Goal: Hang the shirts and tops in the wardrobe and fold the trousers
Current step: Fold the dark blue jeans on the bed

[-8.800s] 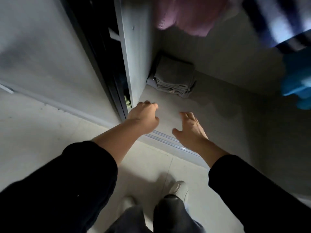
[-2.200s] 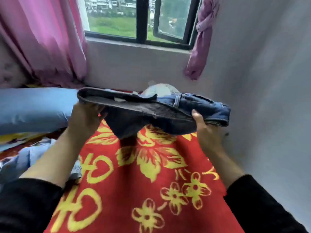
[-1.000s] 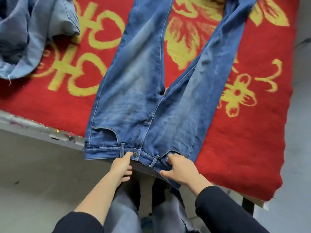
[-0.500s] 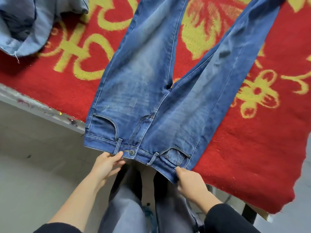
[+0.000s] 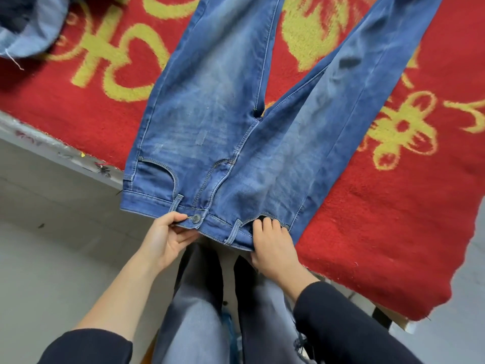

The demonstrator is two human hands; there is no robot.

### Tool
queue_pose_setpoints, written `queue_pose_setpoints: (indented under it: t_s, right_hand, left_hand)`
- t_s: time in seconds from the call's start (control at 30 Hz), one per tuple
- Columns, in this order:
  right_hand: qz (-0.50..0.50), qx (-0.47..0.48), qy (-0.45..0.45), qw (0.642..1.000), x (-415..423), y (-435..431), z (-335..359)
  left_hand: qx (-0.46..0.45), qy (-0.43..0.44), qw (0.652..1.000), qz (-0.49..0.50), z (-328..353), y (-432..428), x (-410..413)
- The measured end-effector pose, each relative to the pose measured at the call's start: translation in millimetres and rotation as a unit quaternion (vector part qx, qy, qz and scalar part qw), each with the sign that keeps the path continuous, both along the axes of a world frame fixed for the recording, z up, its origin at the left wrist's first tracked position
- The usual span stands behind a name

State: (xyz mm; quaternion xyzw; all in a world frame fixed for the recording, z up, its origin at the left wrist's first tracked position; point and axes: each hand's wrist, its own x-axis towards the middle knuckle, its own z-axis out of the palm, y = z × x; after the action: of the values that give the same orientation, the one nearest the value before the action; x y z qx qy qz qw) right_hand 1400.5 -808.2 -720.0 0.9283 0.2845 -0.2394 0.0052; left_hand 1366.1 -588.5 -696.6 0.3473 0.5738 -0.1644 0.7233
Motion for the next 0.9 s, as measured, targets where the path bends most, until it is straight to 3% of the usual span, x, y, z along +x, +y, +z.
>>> queue_pose_setpoints:
  t_s: [0.1, 0.17, 0.23, 0.3, 0.33, 0.43, 0.5, 0.6, 0.7, 0.8, 0.9]
  right_hand:
    - [0.134, 0.096, 0.066, 0.984, 7.7, -25.4, 14.8]
    - [0.196, 0.080, 0.144, 0.967, 16.2, -40.2, 23.3]
    - [0.142, -0.006, 0.263, 0.954, 31.0, -46.2, 28.3]
    - [-0.012, 0.008, 0.342, 0.940, 45.9, -47.8, 30.7]
    - [-0.097, 0.055, 0.341, 0.933, 55.8, -49.4, 31.4]
    - [-0.293, 0.146, 0.218, 0.919, 86.7, -65.6, 25.2]
    - [-0.381, 0.145, 0.150, 0.901, 105.0, -82.3, 20.7]
    - [-0.416, 0.119, 0.093, 0.897, 121.9, -100.4, 12.3]
    - [-0.440, 0.103, 0.057, 0.890, 131.9, -95.0, 2.2]
    - [-0.458, 0.054, 0.073, 0.884, 140.5, -83.1, -11.6]
    - [-0.478, 0.106, 0.103, 0.866, 148.9, -87.0, -7.8]
  left_hand:
    - [-0.043, -0.015, 0.999, -0.030, 2.6, 3.5, -5.4]
    - [-0.038, 0.024, 0.994, -0.097, -3.2, -1.8, -12.0]
    - [0.036, 0.080, 0.985, -0.150, -12.8, -11.5, -17.4]
    - [0.142, 0.133, 0.972, -0.134, -21.9, -23.1, -18.0]
    - [0.212, 0.157, 0.956, -0.126, -24.3, -29.8, -16.2]
    - [0.450, 0.175, 0.860, -0.162, -19.9, -54.0, -3.8]
    - [0.514, 0.171, 0.823, -0.170, -11.8, -74.5, 9.9]
    - [0.523, 0.185, 0.812, -0.184, -6.6, -103.6, 23.2]
    - [0.535, 0.146, 0.782, -0.283, -7.9, -129.7, 25.7]
    - [0.530, 0.014, 0.724, -0.442, -12.7, -147.3, 24.2]
    - [0.458, -0.069, 0.681, -0.567, -17.8, -149.6, 30.6]
